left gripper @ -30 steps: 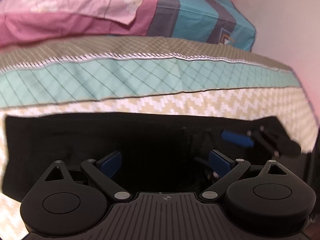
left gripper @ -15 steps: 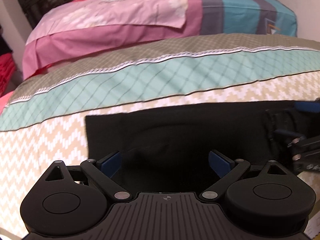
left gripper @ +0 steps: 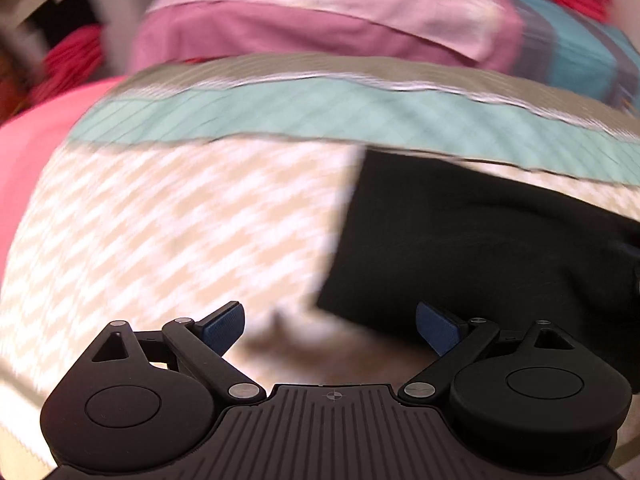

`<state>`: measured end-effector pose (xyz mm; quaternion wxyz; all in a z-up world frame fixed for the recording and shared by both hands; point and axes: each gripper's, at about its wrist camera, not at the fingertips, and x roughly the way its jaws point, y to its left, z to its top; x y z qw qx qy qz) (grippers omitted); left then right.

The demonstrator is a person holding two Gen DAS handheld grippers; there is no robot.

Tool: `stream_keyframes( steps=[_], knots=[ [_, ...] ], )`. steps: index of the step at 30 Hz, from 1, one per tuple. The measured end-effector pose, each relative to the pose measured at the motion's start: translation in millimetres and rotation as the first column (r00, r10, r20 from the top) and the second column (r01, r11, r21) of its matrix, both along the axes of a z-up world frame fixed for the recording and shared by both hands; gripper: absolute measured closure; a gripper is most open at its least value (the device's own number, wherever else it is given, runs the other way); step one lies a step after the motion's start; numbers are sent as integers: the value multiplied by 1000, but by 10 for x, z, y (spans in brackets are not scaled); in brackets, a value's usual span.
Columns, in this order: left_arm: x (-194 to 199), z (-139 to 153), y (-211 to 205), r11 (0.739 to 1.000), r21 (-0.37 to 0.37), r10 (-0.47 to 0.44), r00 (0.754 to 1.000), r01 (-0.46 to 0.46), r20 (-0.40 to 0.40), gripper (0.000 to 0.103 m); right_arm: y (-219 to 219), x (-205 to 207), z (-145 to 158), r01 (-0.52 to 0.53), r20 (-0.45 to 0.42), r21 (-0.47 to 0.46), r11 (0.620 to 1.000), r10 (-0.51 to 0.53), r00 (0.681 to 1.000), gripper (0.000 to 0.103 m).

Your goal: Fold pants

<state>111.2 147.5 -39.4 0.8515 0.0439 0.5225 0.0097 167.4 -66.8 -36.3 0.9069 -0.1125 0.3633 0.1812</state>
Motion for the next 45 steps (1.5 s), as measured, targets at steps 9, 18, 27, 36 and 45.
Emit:
stream_keyframes(
  steps=[9, 18, 27, 36, 45],
  knots=[
    [-580, -132, 1010, 952, 88, 292, 956, -292, 14, 0, 1618, -36, -576, -219, 12, -222, 950, 227, 974, 18],
    [-727, -148, 828, 965, -32, 262, 965, -261, 31, 0, 1482, 435, -454, -97, -52, -24, 995, 95, 994, 80],
    [-532, -81, -502, 978, -192, -62, 992, 83, 111, 0, 86, 439, 497, 105, -138, 458, 883, -47, 989, 80],
    [-530, -87, -1681, 924, -247, -262, 953, 293, 154, 0, -1064, -102, 708, 216, -131, 604, 767, -172, 976, 80],
    [-661, -78, -2096, 858, -265, -422, 898, 439, 123, 0, -2562, -1100, 733, 416, -74, 603, 681, -471, 879, 80]
  ],
)
